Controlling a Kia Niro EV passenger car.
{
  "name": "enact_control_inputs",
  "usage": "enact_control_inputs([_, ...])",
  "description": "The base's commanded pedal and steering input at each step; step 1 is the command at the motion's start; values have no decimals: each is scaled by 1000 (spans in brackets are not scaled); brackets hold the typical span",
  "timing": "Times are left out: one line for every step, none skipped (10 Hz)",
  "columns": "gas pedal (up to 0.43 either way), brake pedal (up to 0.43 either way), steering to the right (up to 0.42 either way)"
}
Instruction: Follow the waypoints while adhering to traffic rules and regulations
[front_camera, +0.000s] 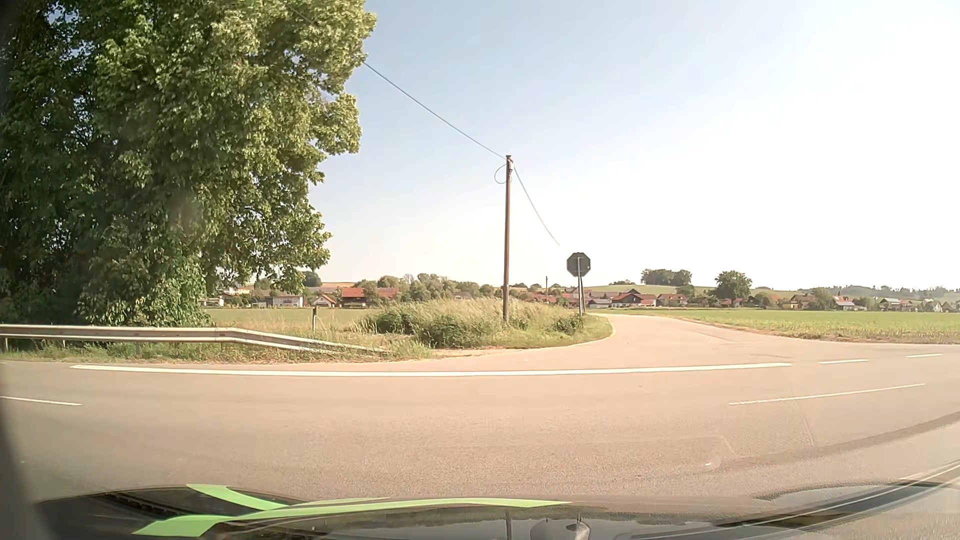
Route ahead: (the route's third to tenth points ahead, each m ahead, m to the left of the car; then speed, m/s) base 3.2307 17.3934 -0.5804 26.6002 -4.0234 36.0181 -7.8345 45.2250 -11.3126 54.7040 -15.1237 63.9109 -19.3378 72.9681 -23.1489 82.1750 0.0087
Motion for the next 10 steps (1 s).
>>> enact_control_inputs([0, 280, -824])
enact_control_inputs([0, 280, -825])
enact_control_inputs([0, 280, -825])
enact_control_inputs([0, 280, -824])
enact_control_inputs([0, 280, -823])
enact_control_inputs([0, 274, -824])
enact_control_inputs([0, 213, -823])
enact_control_inputs([0, 128, -824])
enact_control_inputs([0, 24, -823])
enact_control_inputs([0, 0, -824])
